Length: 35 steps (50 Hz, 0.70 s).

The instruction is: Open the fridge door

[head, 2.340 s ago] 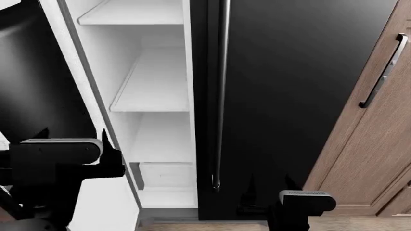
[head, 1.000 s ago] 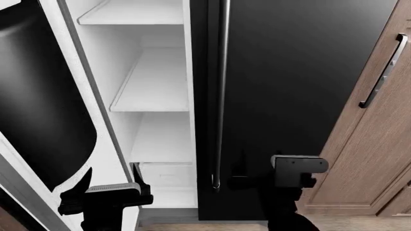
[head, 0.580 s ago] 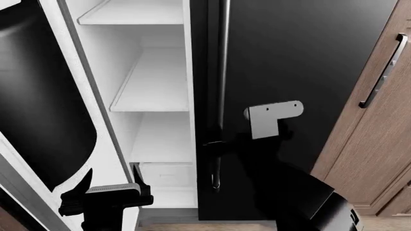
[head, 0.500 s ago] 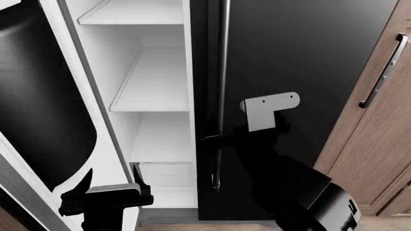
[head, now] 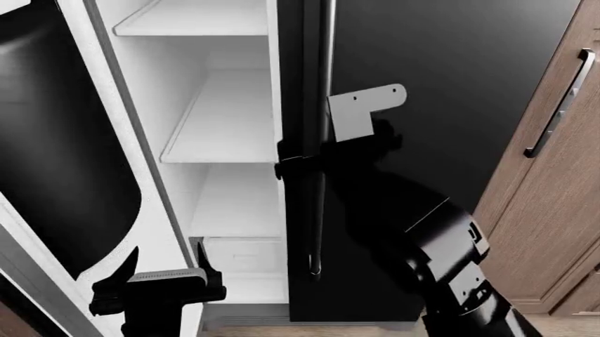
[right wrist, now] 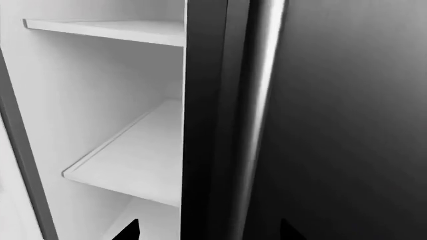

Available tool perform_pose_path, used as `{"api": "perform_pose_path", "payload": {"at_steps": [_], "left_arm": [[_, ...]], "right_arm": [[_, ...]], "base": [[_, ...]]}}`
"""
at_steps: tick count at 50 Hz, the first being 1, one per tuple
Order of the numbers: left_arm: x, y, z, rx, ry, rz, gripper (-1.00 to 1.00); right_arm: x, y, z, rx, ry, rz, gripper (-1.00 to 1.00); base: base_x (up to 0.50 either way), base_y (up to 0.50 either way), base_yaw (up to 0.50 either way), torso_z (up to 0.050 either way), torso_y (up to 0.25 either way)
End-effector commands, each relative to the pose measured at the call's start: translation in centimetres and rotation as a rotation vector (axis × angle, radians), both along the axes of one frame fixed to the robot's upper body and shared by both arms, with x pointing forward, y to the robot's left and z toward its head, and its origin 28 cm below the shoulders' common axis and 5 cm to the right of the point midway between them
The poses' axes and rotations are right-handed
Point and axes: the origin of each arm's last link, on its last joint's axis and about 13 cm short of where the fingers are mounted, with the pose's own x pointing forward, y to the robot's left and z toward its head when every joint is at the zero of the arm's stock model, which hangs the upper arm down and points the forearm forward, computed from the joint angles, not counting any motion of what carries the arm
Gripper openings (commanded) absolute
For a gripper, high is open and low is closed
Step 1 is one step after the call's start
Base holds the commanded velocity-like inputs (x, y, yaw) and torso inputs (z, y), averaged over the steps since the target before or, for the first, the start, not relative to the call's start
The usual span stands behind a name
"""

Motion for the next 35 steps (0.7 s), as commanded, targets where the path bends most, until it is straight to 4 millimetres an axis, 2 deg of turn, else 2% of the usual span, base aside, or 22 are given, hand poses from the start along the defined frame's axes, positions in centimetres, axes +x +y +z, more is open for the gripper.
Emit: {"api": "perform_pose_path", "payload": {"at_steps": [1, 12, 23, 26, 29, 35], "left_arm": [[-0.1, 0.0, -0.1, -0.005, 0.004, -0.008, 1.0], [0.0, 0.0, -0.1, -0.022, 0.005, -0.007, 1.0], [0.2, -0.2, 0.0, -0.021, 0.003, -0.005, 1.0], [0.2, -0.3, -0.1, -0.013, 0.008, -0.009, 1.0], [-0.3, 0.2, -0.3, -0.02, 0.011, -0.001, 1.0], [-0.6, 0.5, -0.4, -0.017, 0.015, -0.001, 1.0]], "right_arm": [[1.7, 0.5, 0.8, -0.014, -0.013, -0.034, 1.0], [2.7, 0.3, 0.6, -0.012, -0.022, -0.073, 1.0], [5.5, 0.4, 0.8, 0.004, 0.002, -0.061, 1.0], [6.6, 0.2, 1.4, 0.033, 0.002, -0.064, 1.0], [7.5, 0.1, 1.6, 0.03, 0.008, -0.067, 1.0], [8.9, -0.1, 1.1, 0.023, 0.025, -0.078, 1.0]], "base": [[0.0, 0.0, 0.0, 0.0, 0.0], [0.0, 0.0, 0.0, 0.0, 0.0], [0.0, 0.0, 0.0, 0.0, 0.0], [0.0, 0.0, 0.0, 0.0, 0.0], [0.0, 0.0, 0.0, 0.0, 0.0], [0.0, 0.0, 0.0, 0.0, 0.0]]}}
